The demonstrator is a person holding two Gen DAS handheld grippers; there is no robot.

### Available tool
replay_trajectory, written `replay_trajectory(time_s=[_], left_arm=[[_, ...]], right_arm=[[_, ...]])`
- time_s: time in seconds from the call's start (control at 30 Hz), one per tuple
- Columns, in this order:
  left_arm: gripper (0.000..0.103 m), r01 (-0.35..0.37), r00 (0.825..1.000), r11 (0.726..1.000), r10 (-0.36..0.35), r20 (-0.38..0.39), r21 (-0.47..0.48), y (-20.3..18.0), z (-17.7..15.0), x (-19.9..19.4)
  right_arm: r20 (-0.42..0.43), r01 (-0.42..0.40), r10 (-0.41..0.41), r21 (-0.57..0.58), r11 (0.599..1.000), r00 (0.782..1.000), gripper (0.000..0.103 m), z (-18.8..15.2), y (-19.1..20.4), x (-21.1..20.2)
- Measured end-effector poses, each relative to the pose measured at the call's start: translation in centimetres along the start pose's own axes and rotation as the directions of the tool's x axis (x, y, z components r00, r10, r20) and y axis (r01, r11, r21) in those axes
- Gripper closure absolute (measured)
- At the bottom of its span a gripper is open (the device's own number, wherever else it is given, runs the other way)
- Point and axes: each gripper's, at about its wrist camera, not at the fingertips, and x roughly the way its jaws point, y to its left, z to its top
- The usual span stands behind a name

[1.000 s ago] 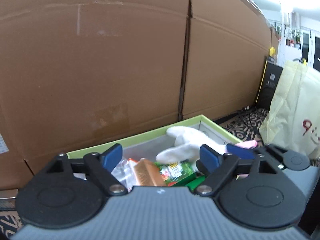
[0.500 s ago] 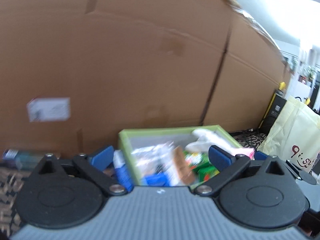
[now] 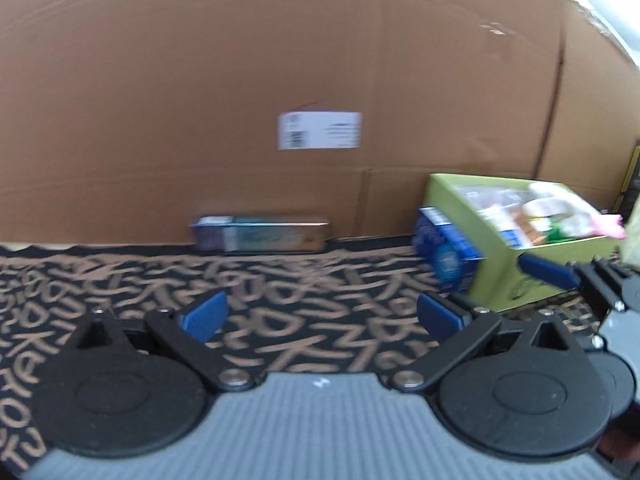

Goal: Organize objects
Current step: 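Move both open tools toward the silver box and blue medicine box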

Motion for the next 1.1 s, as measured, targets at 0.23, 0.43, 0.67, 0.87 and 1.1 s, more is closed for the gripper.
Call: replay_trajectory(time_s=[0.23, 0.43, 0.67, 0.87, 1.1], left_arm=[[0.0, 0.025, 1.0, 0.998, -0.025, -0.011, -0.052, 4.6, 0.3, 0.2], [0.0, 0.022, 0.999, 0.999, -0.023, -0.029, -0.039, 6.3, 1.2, 2.3], [0.0, 0.024, 0.999, 0.999, -0.026, -0.034, -0.042, 7.9, 3.3, 6.4], [0.0, 0.039, 0.999, 0.997, -0.04, -0.024, -0.066, 9.0, 4.9, 9.6], [0.0, 0.005, 0.999, 0.997, -0.008, -0.045, -0.072, 9.8, 6.1, 14.5]], right_arm=[[-0.063, 0.124, -0.133, -0.123, 0.985, 0.989, 0.025, -0.2, 3.1, 4.9], [-0.095, 0.274, -0.302, -0.235, 0.933, 0.948, 0.027, 0.0, 4.9, 6.7], [-0.164, 0.29, -0.364, -0.352, 0.89, 0.917, 0.022, -0.7, 6.3, 9.3], [-0.123, 0.057, -0.079, -0.172, 0.983, 0.989, 0.043, 0.4, 6.2, 5.9], [-0.158, 0.085, -0.104, -0.123, 0.989, 0.982, 0.039, 0.1, 4.8, 7.3]])
